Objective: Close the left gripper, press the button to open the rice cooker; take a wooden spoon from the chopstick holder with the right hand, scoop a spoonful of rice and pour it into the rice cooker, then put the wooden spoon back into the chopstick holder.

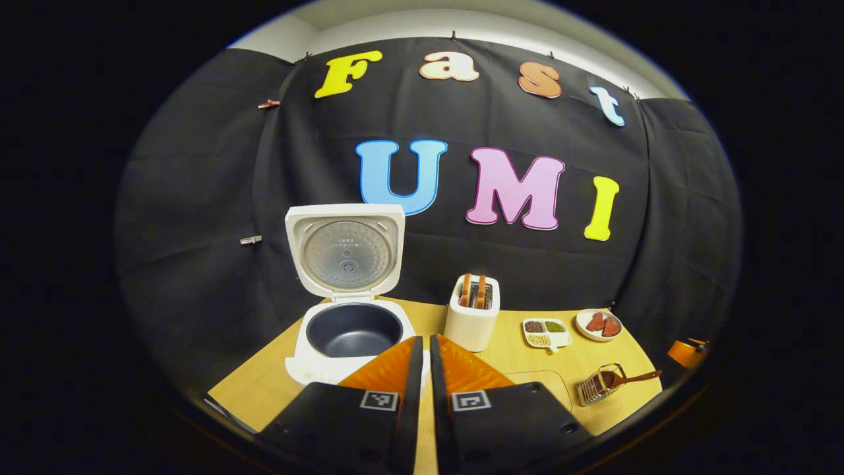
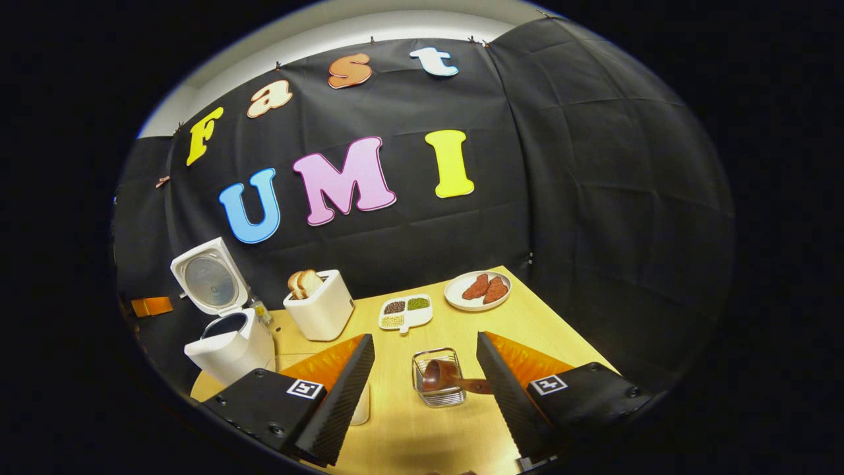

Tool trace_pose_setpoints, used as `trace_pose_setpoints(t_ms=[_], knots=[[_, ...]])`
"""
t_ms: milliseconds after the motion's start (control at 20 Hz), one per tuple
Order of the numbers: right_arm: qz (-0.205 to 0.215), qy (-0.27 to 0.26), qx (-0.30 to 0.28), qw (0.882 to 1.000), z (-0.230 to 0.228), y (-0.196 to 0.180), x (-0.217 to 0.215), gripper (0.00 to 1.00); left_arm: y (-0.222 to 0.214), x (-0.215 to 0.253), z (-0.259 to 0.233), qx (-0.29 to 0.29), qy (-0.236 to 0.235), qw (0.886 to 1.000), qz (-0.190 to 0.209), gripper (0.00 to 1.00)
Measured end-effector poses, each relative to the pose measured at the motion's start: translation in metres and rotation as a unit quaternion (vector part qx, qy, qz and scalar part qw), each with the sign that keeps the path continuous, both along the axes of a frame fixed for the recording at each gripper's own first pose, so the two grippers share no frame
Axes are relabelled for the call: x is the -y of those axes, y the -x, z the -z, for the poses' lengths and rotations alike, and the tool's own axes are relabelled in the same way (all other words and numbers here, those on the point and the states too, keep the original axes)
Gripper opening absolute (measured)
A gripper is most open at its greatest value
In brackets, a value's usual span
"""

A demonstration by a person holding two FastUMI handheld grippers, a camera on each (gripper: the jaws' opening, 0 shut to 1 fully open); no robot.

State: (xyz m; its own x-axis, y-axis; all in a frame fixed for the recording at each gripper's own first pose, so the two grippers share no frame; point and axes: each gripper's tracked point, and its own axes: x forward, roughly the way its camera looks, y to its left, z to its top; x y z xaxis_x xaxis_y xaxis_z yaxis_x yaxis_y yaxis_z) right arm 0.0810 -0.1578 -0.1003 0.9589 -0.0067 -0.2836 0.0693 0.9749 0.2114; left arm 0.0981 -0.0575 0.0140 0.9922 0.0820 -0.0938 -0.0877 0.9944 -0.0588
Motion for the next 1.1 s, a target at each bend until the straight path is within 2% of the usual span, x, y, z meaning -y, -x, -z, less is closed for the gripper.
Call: trace_pose_setpoints(t_ms=[150, 250, 400, 600, 900, 1100], knots=[[-0.003, -0.001, -0.013, 1.000, 0.014, 0.003, 0.015, 0.98, 0.011, 0.024, 0.008, 0.006, -0.004, 1.000, 0.001, 0.85], [-0.004, 0.001, -0.013, 1.000, 0.018, 0.001, 0.025, 0.98, 0.012, 0.043, 0.012, 0.004, 0.010, 1.000, 0.004, 0.99], [-0.008, -0.001, -0.007, 1.000, 0.033, -0.001, 0.042, 0.98, 0.011, 0.064, 0.024, -0.001, 0.021, 1.000, -0.001, 0.99], [-0.009, -0.029, -0.033, 0.999, 0.079, -0.005, 0.057, 0.98, 0.010, 0.083, 0.039, -0.015, 0.025, 1.000, -0.001, 0.98], [-0.039, -0.077, -0.043, 0.995, 0.119, -0.016, 0.031, 0.98, 0.004, 0.096, 0.049, -0.043, 0.009, 0.999, 0.002, 0.98], [-0.039, -0.102, -0.042, 0.993, 0.129, -0.038, 0.017, 0.99, 0.006, 0.108, 0.048, -0.050, -0.015, 0.999, 0.009, 0.98]])
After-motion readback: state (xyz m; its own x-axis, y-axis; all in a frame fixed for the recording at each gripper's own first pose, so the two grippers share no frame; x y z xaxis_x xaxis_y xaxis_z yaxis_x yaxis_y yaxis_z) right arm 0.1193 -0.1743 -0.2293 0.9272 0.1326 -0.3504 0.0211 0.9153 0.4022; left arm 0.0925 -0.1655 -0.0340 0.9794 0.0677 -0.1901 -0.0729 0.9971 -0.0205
